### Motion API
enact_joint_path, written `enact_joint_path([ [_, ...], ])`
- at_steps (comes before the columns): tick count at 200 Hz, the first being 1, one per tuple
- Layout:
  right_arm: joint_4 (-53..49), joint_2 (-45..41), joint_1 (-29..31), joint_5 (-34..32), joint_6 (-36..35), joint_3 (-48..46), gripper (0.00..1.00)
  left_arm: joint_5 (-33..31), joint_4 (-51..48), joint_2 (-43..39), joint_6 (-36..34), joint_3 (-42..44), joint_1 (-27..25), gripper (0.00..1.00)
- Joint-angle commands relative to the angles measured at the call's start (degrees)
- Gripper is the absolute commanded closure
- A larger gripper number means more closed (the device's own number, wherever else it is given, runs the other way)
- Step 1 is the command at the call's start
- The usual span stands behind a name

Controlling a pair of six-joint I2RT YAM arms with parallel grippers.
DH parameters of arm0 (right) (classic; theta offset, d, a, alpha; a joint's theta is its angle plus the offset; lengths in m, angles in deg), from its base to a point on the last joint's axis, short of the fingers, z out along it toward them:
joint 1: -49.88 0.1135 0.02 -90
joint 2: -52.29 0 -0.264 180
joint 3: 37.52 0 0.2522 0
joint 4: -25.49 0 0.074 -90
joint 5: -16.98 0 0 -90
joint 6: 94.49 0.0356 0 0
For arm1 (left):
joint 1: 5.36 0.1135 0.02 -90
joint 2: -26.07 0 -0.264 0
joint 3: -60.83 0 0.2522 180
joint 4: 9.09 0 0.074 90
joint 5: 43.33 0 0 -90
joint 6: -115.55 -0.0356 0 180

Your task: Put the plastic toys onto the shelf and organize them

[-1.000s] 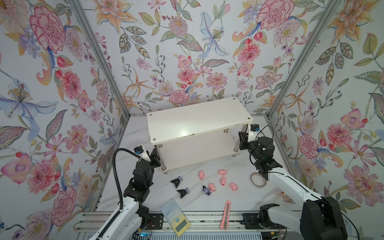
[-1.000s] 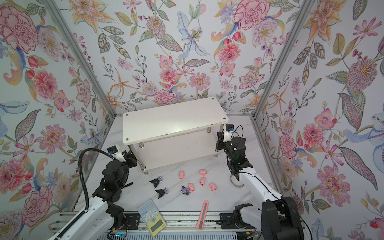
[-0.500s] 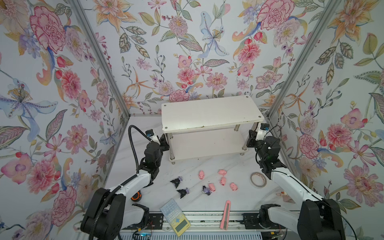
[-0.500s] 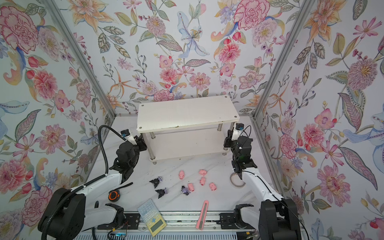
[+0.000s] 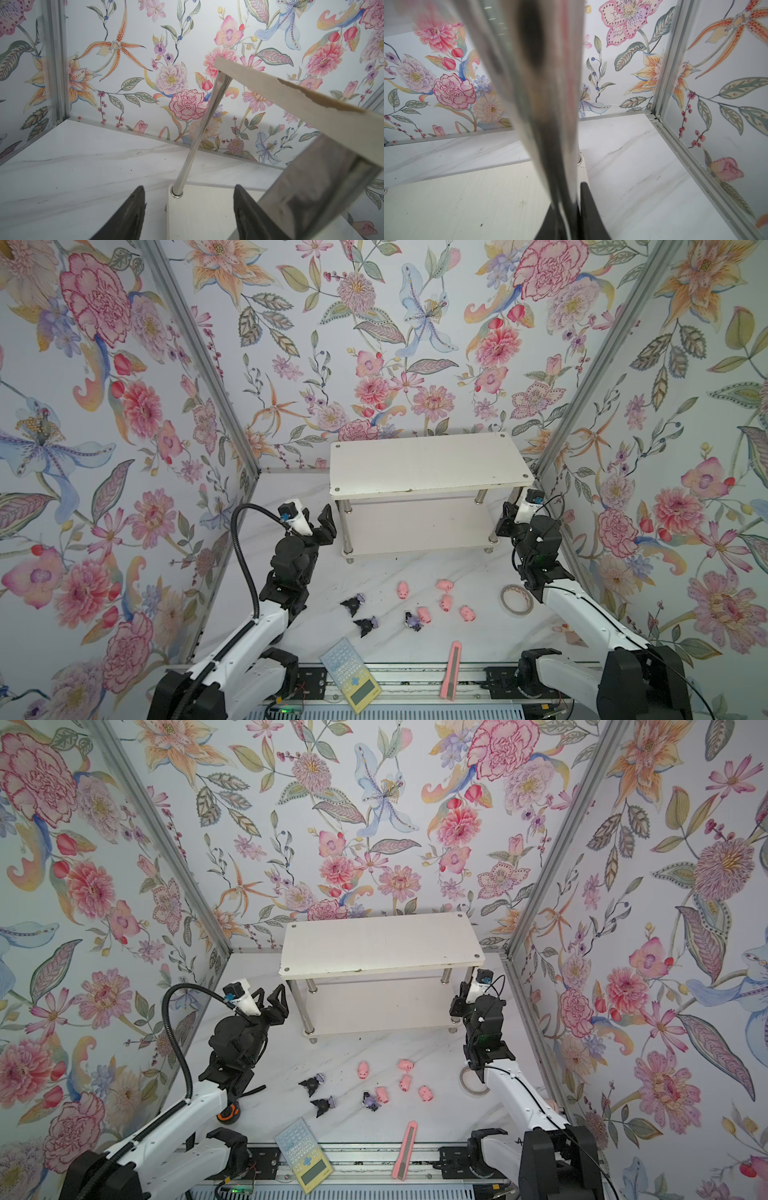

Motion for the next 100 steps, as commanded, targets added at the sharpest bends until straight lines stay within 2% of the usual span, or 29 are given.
enact_joint_path([
  [1,-1.32,0.52,1.36,0.64,7.98,0.49,0.87,3.03,-5.80,-3.78,-1.68,2.20,-1.21,0.30],
  [29,-1.58,0.95,2.43,0.10,7.87,0.98,0.87,5.68,-5.88,-1.94,-3.53,1.29,-3.54,0.29],
  [55,-3.72,1.42,2.80,-0.27,6.65,2.52,0.87,7.18,-2.23,2.78,-3.94,0.14,-5.52,0.35],
  [100,-4.69,1.77,2.71,-1.14,4.95,3.23,0.87,5.94,1.64,10.26,-5.71,-4.34,-6.24,0.41],
])
